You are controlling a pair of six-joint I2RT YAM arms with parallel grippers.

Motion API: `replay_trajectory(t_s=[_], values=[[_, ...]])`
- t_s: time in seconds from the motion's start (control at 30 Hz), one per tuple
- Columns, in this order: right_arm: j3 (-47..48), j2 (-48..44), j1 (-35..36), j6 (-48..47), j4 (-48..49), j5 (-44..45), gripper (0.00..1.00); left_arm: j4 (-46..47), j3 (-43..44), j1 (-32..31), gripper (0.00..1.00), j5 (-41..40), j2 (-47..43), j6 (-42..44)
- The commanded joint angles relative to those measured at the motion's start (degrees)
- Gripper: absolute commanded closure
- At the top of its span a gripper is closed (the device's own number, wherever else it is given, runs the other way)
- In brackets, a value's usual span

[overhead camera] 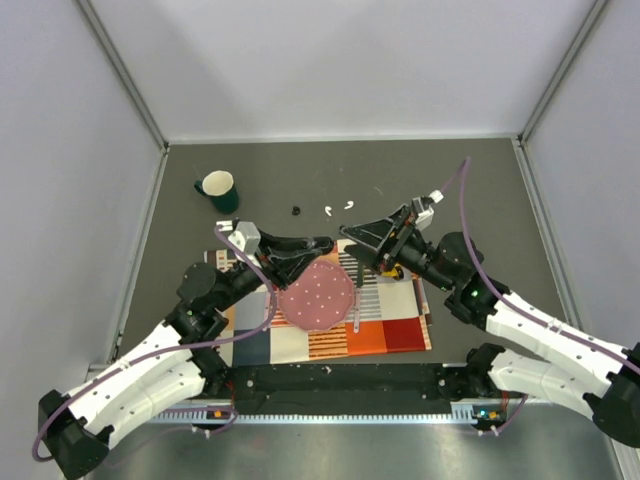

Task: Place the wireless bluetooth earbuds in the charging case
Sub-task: Pick up the charging case at the center of the board.

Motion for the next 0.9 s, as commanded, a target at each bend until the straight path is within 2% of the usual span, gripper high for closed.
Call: replay_trajectory(t_s=[0.0, 0.17, 0.37, 0.57, 0.77, 0.8, 0.87], values=[[2.05, 0.21, 1.33, 4.3, 4.07, 2.1, 0.01, 6.98, 0.4, 0.07, 1.0, 0.84, 0.69, 1.92], [1.43, 3.12, 1.42, 6.83, 7.49, 0.17, 0.02, 8.82, 0.32, 0.07, 1.0, 2.07, 1.66, 1.66], [0.64, 7.51, 2.82, 11.93, 13.55, -0.89, 0.09, 10.23, -0.21, -0.01, 1.0, 4.53, 2.89, 2.63], [0.38, 9.19, 4.85, 14.31, 16.72, 0.42, 0.17, 9.71, -1.0, -0.02, 1.0, 1.29, 2.28, 4.12], [-2.08, 9.27, 5.55, 17.38, 19.89, 2.97, 0.3, 9.44, -1.88, -0.02, 1.0, -0.57, 1.05, 4.91], [-2.34, 9.45, 5.55, 18.0, 20.59, 3.06, 0.36, 9.44, -1.88, -0.02, 1.0, -0.56, 0.96, 4.91], [-2.96, 9.89, 5.64, 18.61, 22.6, 2.98, 0.41, 9.62, -1.97, -0.02, 1.0, -0.22, 1.05, 4.83]])
